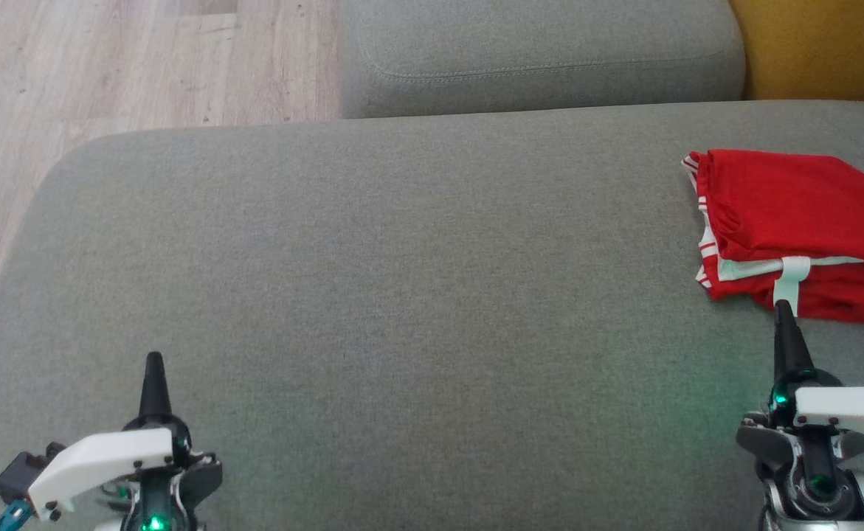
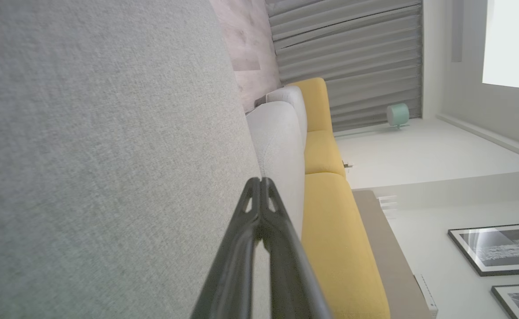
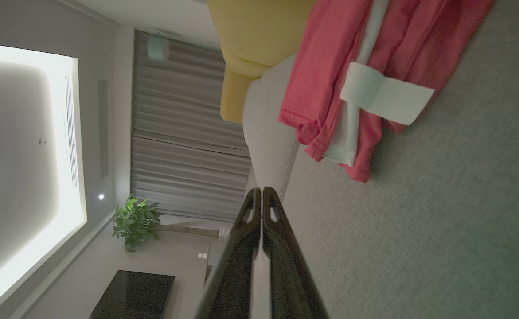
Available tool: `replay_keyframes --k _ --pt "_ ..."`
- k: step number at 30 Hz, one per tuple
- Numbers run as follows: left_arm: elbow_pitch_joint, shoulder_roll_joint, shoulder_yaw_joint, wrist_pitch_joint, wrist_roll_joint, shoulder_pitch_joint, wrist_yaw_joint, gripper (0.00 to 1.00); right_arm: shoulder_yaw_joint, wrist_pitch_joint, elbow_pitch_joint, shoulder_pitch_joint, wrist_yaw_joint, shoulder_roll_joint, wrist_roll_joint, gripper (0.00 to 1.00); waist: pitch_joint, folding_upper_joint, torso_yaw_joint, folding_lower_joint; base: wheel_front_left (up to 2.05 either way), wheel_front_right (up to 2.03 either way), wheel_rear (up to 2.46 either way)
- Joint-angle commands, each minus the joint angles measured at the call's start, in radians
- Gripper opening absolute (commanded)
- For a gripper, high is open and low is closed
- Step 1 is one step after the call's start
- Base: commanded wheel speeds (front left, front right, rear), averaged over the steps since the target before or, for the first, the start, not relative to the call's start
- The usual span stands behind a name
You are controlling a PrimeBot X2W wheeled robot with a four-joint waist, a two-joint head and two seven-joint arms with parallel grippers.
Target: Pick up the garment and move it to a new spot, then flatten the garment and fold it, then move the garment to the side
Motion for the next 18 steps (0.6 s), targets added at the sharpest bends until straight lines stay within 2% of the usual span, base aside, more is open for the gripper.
replay_keyframes --k 1,18 --pt "-0.038 0.008 0.035 0.008 -0.017 -0.03 -0.009 0.0 0.013 0.007 -0.042 -0.025 -0.001 -0.004 0.024 0.0 0.0 0.0 0.0 0.0 0.0 0.0 0.0" --pt "-0.054 0.009 0.073 0.057 -0.178 -0.027 -0.03 0.0 -0.006 0.056 -0.06 -0.022 -0.001 -0.004 0.212 0.0 0.0 0.0 0.002 0.0 0.0 0.0 0.0"
